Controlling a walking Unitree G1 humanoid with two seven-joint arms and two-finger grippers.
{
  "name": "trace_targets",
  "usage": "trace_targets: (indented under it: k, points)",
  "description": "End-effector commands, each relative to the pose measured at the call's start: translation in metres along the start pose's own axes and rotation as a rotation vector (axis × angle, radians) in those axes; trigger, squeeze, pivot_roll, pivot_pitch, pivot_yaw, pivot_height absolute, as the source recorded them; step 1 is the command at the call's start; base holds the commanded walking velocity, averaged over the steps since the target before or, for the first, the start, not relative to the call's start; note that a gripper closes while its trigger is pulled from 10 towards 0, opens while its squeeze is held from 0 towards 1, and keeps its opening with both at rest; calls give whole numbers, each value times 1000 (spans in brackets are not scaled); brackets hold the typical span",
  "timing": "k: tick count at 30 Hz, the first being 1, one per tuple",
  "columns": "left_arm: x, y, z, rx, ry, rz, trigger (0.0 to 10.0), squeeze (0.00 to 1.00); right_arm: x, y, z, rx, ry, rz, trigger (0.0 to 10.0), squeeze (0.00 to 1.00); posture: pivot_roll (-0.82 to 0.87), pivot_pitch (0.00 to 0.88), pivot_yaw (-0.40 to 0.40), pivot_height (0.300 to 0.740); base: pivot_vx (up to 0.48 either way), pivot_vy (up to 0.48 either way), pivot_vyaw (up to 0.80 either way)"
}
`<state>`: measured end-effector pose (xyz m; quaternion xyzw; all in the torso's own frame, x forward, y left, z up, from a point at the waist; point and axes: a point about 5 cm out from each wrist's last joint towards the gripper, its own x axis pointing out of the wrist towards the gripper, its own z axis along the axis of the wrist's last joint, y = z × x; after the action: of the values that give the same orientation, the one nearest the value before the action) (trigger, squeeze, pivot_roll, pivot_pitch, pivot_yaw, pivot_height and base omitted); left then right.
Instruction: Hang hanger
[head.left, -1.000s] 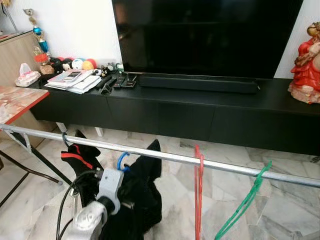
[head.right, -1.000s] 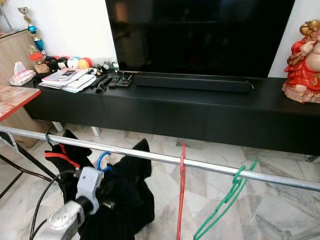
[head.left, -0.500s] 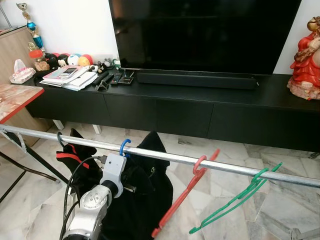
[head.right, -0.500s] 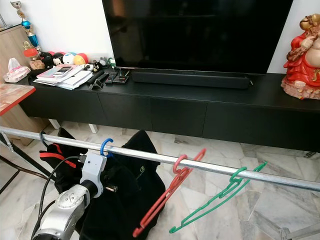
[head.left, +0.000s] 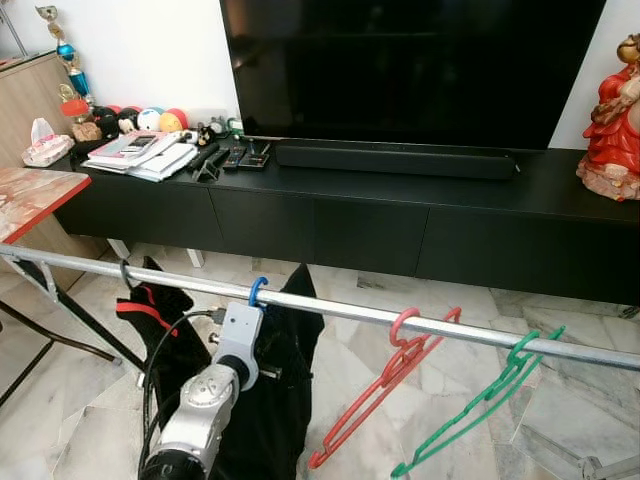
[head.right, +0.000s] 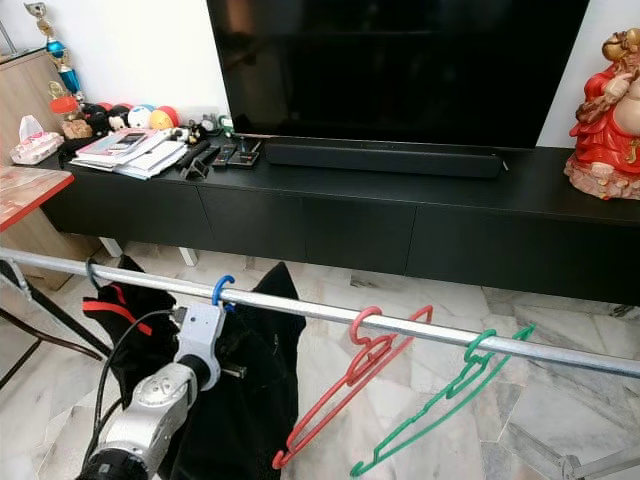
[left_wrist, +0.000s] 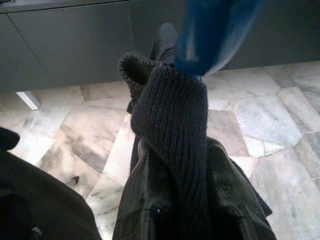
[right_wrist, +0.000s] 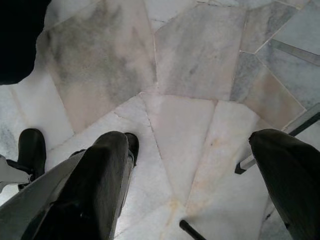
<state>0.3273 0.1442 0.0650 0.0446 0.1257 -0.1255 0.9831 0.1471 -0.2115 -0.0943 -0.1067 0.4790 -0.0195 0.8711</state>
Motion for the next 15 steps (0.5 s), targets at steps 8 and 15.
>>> trace_targets:
  k: [8,15]
  points:
    - [-6,7,-11,-18,17,44,10000,1000,-1,1,-5,7,9,5,10000,0,-27,33,49,740,0,0,0]
    - [-23,8,-19,-54,-36,74,10000,1000,0,8,-2,3,6,13,10000,0,-25,32,51,740,0,0,0]
